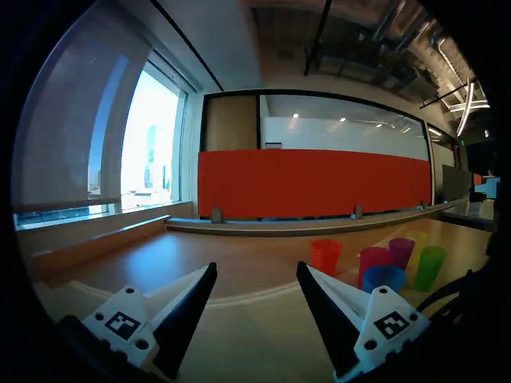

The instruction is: Pour water

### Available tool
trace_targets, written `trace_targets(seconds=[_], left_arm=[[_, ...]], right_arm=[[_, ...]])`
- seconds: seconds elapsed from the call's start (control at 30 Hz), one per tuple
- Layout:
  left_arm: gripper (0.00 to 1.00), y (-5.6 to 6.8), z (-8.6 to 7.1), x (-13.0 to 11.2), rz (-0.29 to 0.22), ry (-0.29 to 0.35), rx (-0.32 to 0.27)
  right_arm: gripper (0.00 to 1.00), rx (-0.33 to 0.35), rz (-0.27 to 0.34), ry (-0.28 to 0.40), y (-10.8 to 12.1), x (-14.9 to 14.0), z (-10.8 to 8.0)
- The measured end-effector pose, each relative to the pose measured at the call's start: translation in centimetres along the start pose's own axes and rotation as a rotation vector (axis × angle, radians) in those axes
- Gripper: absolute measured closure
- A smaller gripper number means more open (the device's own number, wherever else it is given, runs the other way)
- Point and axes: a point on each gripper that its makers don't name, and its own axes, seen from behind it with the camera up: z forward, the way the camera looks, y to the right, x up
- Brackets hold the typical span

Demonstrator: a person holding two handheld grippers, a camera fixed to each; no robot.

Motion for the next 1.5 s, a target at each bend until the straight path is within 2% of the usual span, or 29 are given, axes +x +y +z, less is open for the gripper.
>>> trace_targets(seconds=[0.5,0.9,1.1,1.3,1.5], left_arm=[[0.07,0.2,0.1,0.0,0.002,-0.002,-0.01],[0.07,0.2,0.0,0.0,0.002,-0.002,-0.01],[0.07,0.2,0.0,0.0,0.002,-0.002,-0.01],[0.07,0.2,0.0,0.0,0.002,-0.002,-0.01],[0.07,0.2,0.0,0.0,0.002,-0.002,-0.01]], right_arm=[[0.01,0.016,-0.043,0.038,0.2,0.3,-0.2],[0.01,0.052,-0.029,0.085,0.0,-1.6,0.5],[0.01,-0.01,-0.009,0.103,1.9,-2.2,1.5],[0.0,-0.012,-0.052,0.11,2.1,-3.5,1.7],[0.01,-0.017,-0.047,0.081,2.4,-5.2,2.1]])
